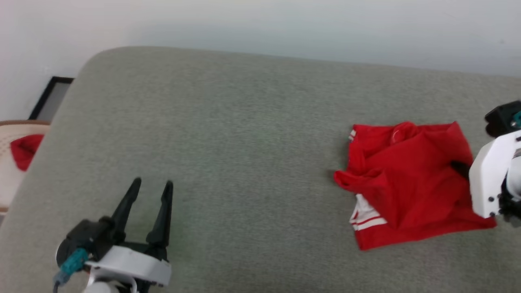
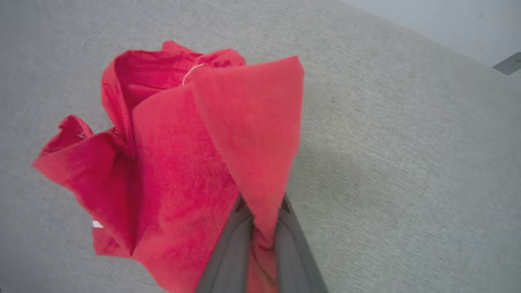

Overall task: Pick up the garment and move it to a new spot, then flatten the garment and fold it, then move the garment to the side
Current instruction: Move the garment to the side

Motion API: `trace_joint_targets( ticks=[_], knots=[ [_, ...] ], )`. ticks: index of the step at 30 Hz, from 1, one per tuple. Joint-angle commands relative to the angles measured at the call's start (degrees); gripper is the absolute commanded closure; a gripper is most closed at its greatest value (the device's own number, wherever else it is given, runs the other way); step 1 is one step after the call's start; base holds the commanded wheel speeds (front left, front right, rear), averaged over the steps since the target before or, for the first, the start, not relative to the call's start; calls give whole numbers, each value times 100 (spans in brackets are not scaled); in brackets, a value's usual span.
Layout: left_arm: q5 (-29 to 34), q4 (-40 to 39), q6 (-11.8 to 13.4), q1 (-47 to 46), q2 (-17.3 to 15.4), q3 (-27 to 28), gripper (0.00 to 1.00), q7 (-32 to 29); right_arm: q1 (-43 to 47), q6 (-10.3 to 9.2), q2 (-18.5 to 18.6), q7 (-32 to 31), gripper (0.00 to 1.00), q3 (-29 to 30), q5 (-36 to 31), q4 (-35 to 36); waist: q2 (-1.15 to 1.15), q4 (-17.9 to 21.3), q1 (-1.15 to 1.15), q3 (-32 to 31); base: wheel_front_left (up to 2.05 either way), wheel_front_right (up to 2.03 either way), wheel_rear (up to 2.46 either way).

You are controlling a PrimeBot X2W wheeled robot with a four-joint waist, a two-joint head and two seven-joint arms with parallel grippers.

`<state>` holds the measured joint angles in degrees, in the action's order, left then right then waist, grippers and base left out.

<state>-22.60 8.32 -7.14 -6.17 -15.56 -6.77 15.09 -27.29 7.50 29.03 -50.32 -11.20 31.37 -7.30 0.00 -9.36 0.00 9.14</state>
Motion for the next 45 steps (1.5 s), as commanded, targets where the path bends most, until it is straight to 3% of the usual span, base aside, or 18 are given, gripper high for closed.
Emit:
trace_joint_targets(
  ticks=[1,16,31,45],
  knots=[
    [27,23,-39,-143,-47,-45,0,3,-139,-2,114,57,100,-32,24,35,0,298,0,136,0,0,0],
    [1,113,-37,-1115,-351,-629,0,1,-914,-3,552,624,100,-320,185,-225,0,1364,0,631,0,0,0],
    [-85,273,-37,-2153,-821,-1300,0,-41,-1768,-3,1167,1716,100,-884,150,-1144,0,2319,0,1238,0,0,0],
    [-125,264,-37,-2974,-1054,-1828,0,-173,-2484,-4,1658,2944,100,-1707,-253,-2296,0,2697,0,1906,0,0,0]
  ],
)
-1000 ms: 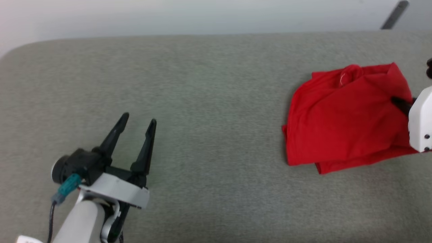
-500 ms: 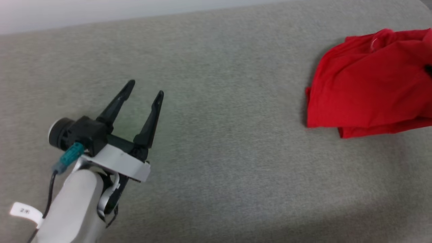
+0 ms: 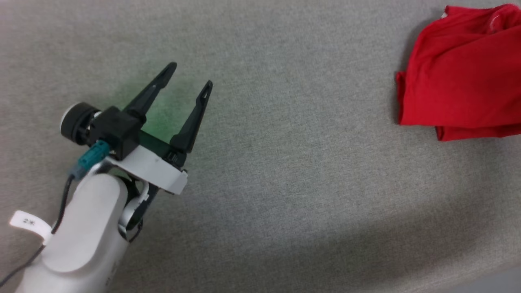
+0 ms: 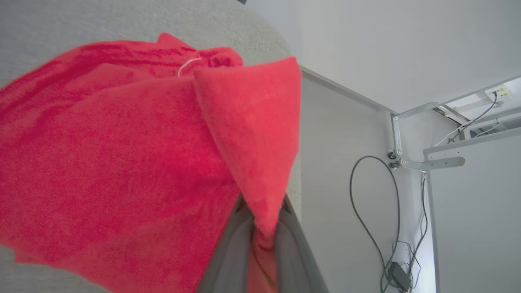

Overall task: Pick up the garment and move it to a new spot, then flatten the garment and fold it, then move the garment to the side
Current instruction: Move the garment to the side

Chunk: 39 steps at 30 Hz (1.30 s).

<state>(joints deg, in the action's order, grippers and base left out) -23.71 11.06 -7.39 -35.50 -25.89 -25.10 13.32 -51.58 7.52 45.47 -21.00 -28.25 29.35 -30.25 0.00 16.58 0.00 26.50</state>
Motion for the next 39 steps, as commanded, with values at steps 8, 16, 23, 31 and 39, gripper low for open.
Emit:
trace_joint_targets(
  ticks=[8,16,23,31,39],
  knots=[
    [-65,-1,-12,-327,-129,-153,0,-13,-503,-7,164,662,100,-372,-464,-779,0,96,0,505,0,0,0],
    [-88,-21,-12,-554,-192,-291,0,-48,-923,-7,85,1229,100,-641,-893,-1810,0,-34,0,790,0,0,0],
    [-120,4,1,-634,-214,-348,0,-81,-1141,-6,-240,1660,100,-644,-1027,-2592,0,-174,0,951,0,0,0],
    [-138,31,57,-592,-253,-367,0,-72,-1289,-6,-654,1890,100,-570,-1108,-3249,0,-271,0,1010,0,0,0],
    [-194,36,95,-457,-228,-374,0,-22,-1521,-6,-767,2108,82,-447,-1185,-3682,0,-302,0,880,0,0,0]
  ],
)
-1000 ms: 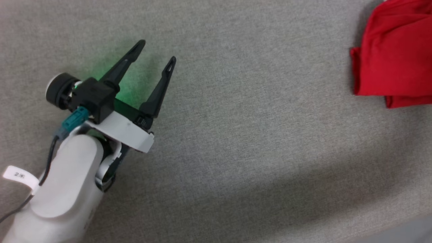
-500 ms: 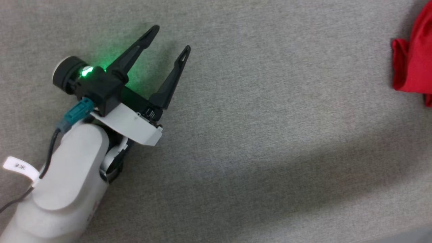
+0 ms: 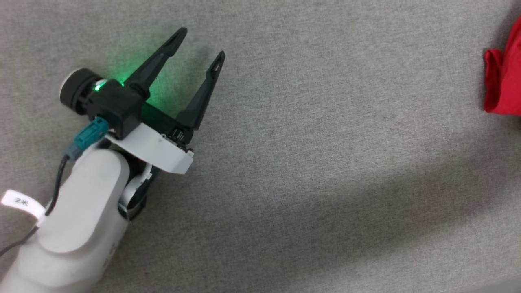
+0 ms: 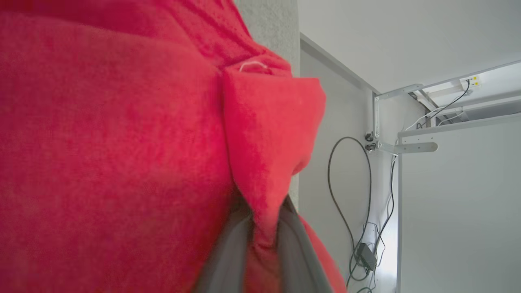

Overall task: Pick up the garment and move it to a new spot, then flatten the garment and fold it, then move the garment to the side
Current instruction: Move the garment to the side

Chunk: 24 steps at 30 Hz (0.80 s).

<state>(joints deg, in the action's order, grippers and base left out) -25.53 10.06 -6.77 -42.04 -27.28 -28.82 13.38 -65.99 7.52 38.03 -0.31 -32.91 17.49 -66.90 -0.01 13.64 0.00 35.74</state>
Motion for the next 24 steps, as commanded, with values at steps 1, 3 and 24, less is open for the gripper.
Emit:
trace_joint_targets(
  ticks=[1,3,24],
  knots=[
    [-20,135,45,217,-75,0,0,-12,-104,-6,-22,53,75,58,2,-79,1,-14,0,-77,0,0,0],
    [-48,129,49,244,-48,1,0,16,-137,-6,-49,83,60,89,-17,-186,1,-28,0,-150,0,0,0],
    [-289,182,225,1194,127,499,0,177,32,-6,-447,532,0,599,488,-421,1,-770,0,-1464,0,0,0]
  ],
)
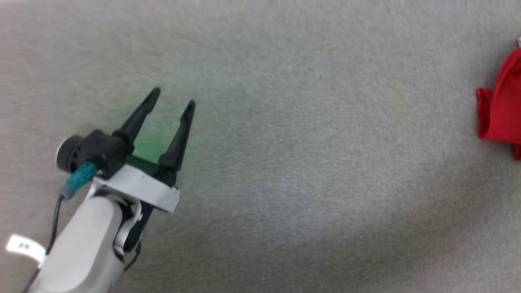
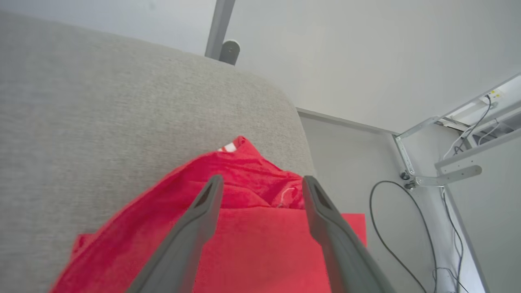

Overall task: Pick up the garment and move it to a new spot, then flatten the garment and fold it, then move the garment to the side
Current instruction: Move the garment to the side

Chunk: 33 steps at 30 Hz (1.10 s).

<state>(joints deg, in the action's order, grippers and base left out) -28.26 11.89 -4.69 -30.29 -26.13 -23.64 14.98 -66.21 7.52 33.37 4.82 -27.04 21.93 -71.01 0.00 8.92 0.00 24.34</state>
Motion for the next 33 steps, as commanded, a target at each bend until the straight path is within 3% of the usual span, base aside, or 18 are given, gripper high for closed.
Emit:
trace_joint_targets(
  ticks=[1,13,22,28,33],
  knots=[
    [-23,-18,33,120,16,46,0,18,115,-6,-24,42,0,-10,89,25,0,-359,0,-412,0,0,0],
    [2,-179,123,1505,216,796,0,14,1389,-7,-415,574,0,-193,870,825,0,-1157,0,-1650,0,0,0],
    [48,-417,286,2614,237,1351,0,13,2531,-7,-633,968,0,-200,1248,1550,0,-1446,0,-2418,0,0,0],
    [112,-626,396,3247,215,1703,0,14,3264,-7,-702,1033,0,56,1170,2096,0,-1533,0,-2685,0,0,0],
    [180,-825,397,3631,269,2018,0,14,3980,-7,-828,1038,0,605,938,2803,0,-1570,0,-2828,0,0,0]
  ],
)
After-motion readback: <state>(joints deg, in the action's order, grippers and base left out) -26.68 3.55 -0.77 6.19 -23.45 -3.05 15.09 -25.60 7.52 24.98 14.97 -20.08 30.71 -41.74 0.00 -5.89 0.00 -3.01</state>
